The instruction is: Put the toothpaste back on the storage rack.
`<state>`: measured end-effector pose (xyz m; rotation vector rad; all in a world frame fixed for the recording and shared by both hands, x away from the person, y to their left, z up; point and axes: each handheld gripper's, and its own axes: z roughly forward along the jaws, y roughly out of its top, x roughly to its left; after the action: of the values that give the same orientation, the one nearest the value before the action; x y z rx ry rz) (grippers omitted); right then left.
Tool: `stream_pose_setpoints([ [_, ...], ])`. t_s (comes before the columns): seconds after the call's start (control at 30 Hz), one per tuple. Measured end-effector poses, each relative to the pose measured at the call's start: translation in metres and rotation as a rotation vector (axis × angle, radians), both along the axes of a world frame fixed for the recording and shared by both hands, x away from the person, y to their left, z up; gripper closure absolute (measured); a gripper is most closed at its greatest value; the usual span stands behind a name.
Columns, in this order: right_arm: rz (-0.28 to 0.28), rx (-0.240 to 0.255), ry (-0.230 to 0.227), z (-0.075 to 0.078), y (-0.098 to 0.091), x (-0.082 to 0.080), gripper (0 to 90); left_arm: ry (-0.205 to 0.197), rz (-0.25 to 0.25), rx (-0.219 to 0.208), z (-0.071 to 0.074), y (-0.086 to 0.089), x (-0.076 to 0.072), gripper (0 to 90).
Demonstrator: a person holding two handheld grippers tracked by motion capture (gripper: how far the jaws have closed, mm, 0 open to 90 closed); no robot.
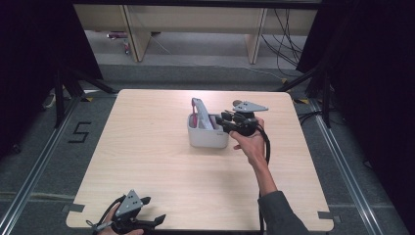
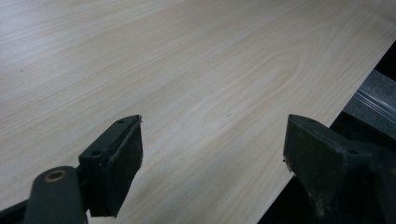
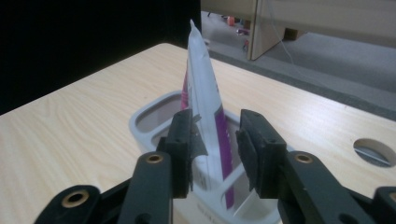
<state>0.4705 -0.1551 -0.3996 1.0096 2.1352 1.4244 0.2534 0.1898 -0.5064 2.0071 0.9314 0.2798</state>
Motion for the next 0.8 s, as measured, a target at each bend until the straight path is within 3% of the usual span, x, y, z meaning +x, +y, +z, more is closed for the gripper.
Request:
stream_pose_setpoints([
  [0.1,-0.012,-0.008,0.019,0.001,-0.007,-0.007,62.8,-0.002,0.002,0.000,-0.001,0.000,0.000,19.4],
  [0.13,0.002,-0.016,-0.002,0.000,-0.010,-0.007,62.0,-0.003,0.001,0.001,-0.001,0.000,0.000,19.5],
  [0.17,-0.023,-0.002,0.017,0.001,-0.011,-0.011,61.6,-0.003,0.001,0.000,-0.001,0.000,0.000,19.5],
  [0.3,-0.017,-0.010,0.015,0.002,-0.020,-0.020,58.5,0.004,0.007,-0.001,-0.001,-0.001,0.000,19.5],
  [0.37,-0.007,-0.004,0.013,0.002,-0.023,-0.024,56.5,0.004,0.006,-0.001,-0.001,-0.001,0.000,19.5],
  [0.4,-0.026,0.018,0.042,0.003,-0.023,-0.028,56.3,0.004,0.008,0.000,-0.001,0.000,0.000,19.5],
  [0.43,-0.011,0.010,0.011,0.003,-0.025,-0.029,55.7,0.003,0.008,0.000,-0.001,0.000,0.000,19.4],
  [0.53,-0.035,0.030,0.030,0.002,-0.026,-0.038,53.2,0.003,-0.008,0.025,-0.001,0.002,0.001,19.5],
  [0.57,-0.024,0.016,0.026,0.002,-0.029,-0.040,52.5,0.004,-0.007,0.023,-0.001,0.001,0.001,19.5],
  [0.8,-0.044,0.042,0.056,-0.006,-0.037,-0.054,47.5,0.003,-0.003,0.025,-0.001,0.002,0.001,19.4],
])
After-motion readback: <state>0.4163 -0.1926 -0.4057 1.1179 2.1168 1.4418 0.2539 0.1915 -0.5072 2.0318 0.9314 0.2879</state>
